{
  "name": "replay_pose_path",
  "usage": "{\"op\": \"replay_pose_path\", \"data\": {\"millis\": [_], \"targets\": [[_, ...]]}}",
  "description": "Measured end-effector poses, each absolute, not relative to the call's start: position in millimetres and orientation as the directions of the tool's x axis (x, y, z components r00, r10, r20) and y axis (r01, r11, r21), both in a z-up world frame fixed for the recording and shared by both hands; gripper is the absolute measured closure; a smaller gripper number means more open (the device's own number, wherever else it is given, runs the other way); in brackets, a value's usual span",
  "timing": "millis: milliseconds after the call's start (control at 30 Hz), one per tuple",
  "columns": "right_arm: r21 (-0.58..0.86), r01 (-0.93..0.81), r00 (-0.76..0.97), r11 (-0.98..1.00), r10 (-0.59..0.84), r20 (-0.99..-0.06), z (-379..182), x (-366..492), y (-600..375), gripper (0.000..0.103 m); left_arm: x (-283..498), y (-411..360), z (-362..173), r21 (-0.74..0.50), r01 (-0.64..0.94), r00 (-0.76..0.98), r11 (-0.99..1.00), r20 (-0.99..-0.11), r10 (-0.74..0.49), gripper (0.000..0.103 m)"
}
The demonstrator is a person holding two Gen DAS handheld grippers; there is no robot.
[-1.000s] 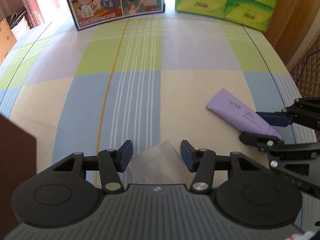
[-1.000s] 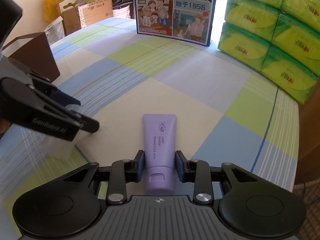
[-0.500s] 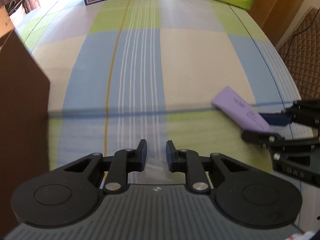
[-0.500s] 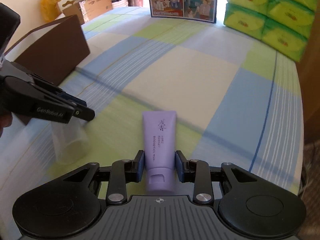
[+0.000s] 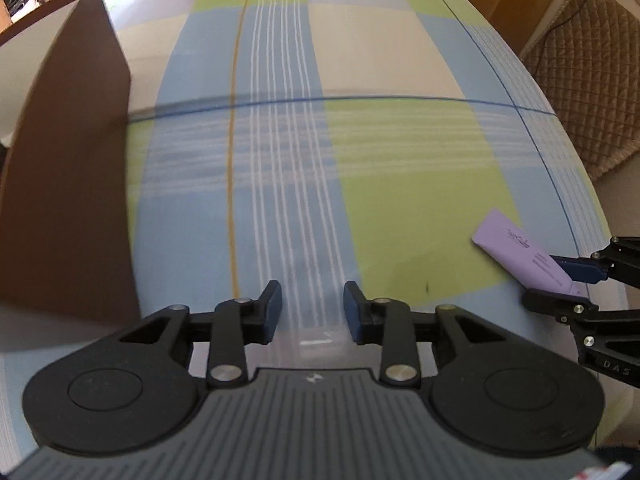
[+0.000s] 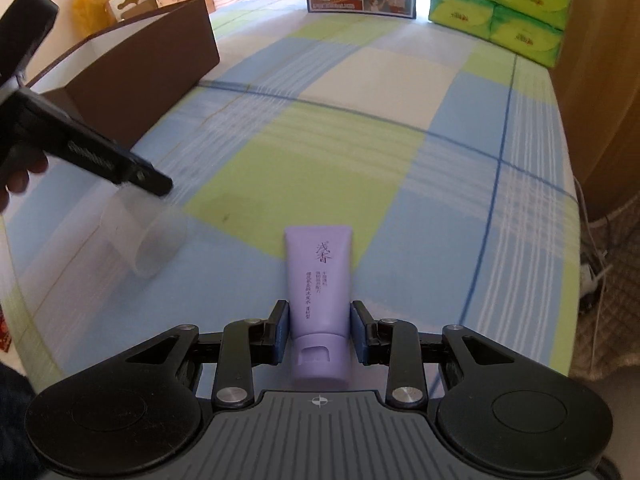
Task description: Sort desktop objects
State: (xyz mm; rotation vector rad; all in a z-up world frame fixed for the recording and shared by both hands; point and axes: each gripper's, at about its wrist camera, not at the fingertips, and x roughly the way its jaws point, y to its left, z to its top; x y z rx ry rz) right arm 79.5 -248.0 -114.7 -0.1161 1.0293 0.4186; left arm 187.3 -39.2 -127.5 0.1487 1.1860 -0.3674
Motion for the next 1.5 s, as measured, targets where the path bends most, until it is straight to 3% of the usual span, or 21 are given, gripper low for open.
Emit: {"op": "replay_pose_path", "data": {"millis": [67, 233, 400, 500, 800, 867, 1000, 1200, 1400, 1500], "targets": [[0.101, -0.382, 0.443, 0.919, 0.278, -0.852, -113, 71, -253, 0.073, 181, -31, -122, -0.072, 0.373, 0.335, 0.925, -0.919, -0.206, 0.07], [0.093, -0.362, 0.438, 0.928, 0.257, -0.862, -111, 53, -260, 0.073, 163, -21, -101, -0.029, 0.507, 0.374, 0.861, -0.893, -0.251, 0.046], [0.095, -0.314, 0.442, 0.944, 0.234, -0.866, -109, 31, -265, 0.073, 138, -25, -91, 0.065, 0.727, 0.363, 0.683, -0.881, -0.303, 0.035], [0.095, -0.284, 0.446, 0.954, 0.219, -0.868, -108, 21, -266, 0.073, 130, -32, -92, 0.049, 0.806, 0.308, 0.59, -0.886, -0.346, 0.029], [0.112, -0.184, 0.467, 0.976, 0.188, -0.864, -105, 4, -269, 0.073, 122, -64, -125, 0.107, 0.892, 0.268, 0.44, -0.907, -0.324, 0.029], [0.112, -0.169, 0.473, 0.979, 0.18, -0.862, -105, 3, -268, 0.073, 125, -66, -130, 0.105, 0.882, 0.27, 0.46, -0.912, -0.309, 0.034], [0.114, -0.152, 0.483, 0.982, 0.174, -0.858, -105, 5, -265, 0.073, 142, -64, -135, 0.002, 0.752, 0.251, 0.659, -0.925, -0.284, 0.055], [0.096, -0.17, 0.506, 0.981, 0.171, -0.846, -108, 16, -259, 0.064, 146, -53, -132, -0.125, 0.519, 0.274, 0.846, -0.913, -0.303, 0.056], [0.002, -0.236, 0.521, 0.972, 0.129, -0.844, -113, 24, -248, 0.063, 145, -70, -132, 0.002, 0.538, 0.339, 0.843, -0.916, -0.214, 0.053], [0.0, -0.248, 0.508, 0.969, 0.13, -0.852, -113, 22, -248, 0.065, 147, -70, -131, 0.002, 0.53, 0.342, 0.848, -0.916, -0.211, 0.055]]}}
